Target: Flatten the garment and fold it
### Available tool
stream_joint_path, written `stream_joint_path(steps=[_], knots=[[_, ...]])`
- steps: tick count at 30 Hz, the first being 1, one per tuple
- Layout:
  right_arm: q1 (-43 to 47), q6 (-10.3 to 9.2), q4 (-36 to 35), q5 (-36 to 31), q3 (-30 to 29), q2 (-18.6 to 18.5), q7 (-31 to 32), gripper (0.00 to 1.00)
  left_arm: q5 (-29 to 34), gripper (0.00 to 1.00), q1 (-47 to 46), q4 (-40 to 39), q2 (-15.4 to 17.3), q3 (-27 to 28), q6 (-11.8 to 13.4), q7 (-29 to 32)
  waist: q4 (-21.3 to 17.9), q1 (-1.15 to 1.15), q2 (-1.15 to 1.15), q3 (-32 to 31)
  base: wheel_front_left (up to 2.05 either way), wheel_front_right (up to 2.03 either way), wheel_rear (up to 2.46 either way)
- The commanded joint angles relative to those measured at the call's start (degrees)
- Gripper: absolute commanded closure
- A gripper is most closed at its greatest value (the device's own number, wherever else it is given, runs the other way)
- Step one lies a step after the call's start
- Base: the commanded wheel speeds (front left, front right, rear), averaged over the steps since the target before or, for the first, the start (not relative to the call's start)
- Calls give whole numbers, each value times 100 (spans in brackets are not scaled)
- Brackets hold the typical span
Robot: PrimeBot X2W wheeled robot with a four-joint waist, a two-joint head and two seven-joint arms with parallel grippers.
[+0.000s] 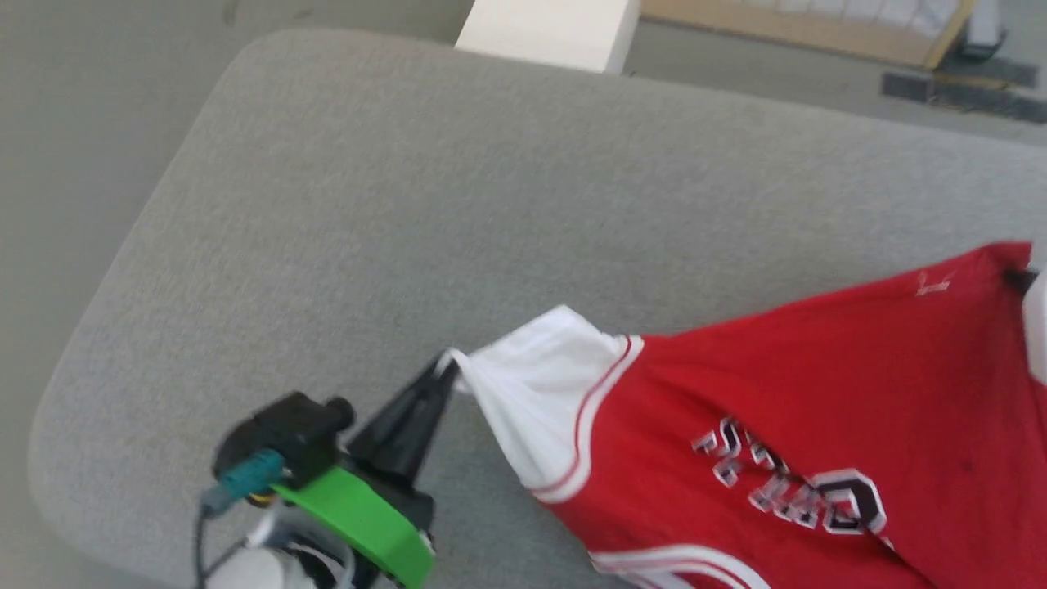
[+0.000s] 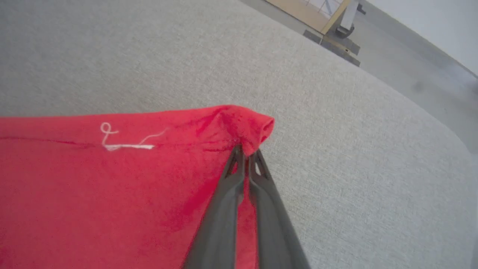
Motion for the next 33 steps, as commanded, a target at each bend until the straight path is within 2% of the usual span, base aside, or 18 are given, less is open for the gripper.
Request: stream_joint_path(steps=[1,5,11,19,24,28,33], knots=[[-108,-9,-113,106,-81,-55,-119,100,-31,100,-184,-90,108,125,24,3,-463,-1,0,-519,0,0,0],[-147,-9,-630,292,-254,-126,-476,100,-118,100,-354,-390,311,469,97,49,-763,-1,0,-816,0,0,0],[-67,-9,-1576,392,-314,-262,-668,100,-238,100,-571,-898,603,1048,254,68,-1206,-1,0,-1125,0,0,0],[159,-9,-2623,244,-707,-49,-560,100,-312,100,-969,-1657,794,1845,559,-47,-1662,-1,0,-1201,0,0,0],[190,-9,-3142,113,-994,139,-434,100,-357,100,-1466,-1980,898,2281,713,-2,-1845,-1,0,-1031,0,0,0],[-21,-9,-3470,53,-1239,332,-361,100,-408,100,-2130,-2110,1035,2532,792,205,-1962,-1,0,-651,0,0,0],[-714,-9,-3374,-55,-1359,505,-426,100,-299,100,-3323,-1834,1201,2553,880,601,-2054,-1,0,-18,0,0,0]])
